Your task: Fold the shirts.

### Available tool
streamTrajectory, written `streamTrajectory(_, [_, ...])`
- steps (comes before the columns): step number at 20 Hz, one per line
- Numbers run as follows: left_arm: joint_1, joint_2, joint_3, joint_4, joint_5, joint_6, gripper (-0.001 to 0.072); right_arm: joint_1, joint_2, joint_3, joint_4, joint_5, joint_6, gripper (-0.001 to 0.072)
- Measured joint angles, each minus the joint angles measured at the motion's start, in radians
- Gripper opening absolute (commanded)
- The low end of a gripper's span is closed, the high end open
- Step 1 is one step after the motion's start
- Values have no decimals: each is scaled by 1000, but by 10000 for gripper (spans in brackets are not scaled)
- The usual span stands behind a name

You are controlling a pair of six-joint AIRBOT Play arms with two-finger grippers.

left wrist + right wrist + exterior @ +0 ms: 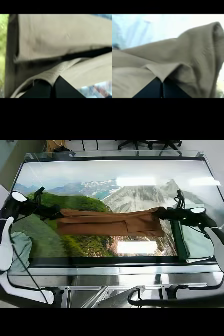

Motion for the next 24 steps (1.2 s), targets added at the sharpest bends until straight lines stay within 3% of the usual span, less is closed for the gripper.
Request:
streamTrajectory(1, [-2,-40,33,-1,-2,-2,102,1,-22,6,1,-6,-7,73])
streamTrajectory(2, [-3,-75,61,-1,-14,-4,513,0,-34,12,-2,-7,-13,239])
streamTrajectory(3, [-2,-109,88,0,-36,-8,703,-5,-39,20,-14,-7,-19,350])
streamTrajectory(6, [8,-176,156,0,-112,-16,699,-32,-13,48,-69,9,-27,636])
streamTrajectory(11, [36,-211,283,-1,-244,-39,699,-70,22,65,-208,72,41,651])
streamTrajectory(19, [19,-167,422,-36,-323,-67,698,-34,-82,72,-233,137,76,636])
streamTrajectory(20, [13,-156,428,-47,-321,-67,698,-32,-96,72,-227,139,76,598])
streamTrajectory(21, [6,-146,433,-57,-319,-67,698,-29,-109,72,-227,140,78,389])
streamTrajectory(22, [-3,-137,436,-66,-314,-66,688,-27,-122,72,-229,141,80,245])
streamTrajectory(23, [-12,-131,438,-71,-313,-66,530,-26,-130,71,-232,146,83,121])
streamTrajectory(24, [-27,-127,439,-76,-311,-63,247,-24,-136,70,-238,154,83,23])
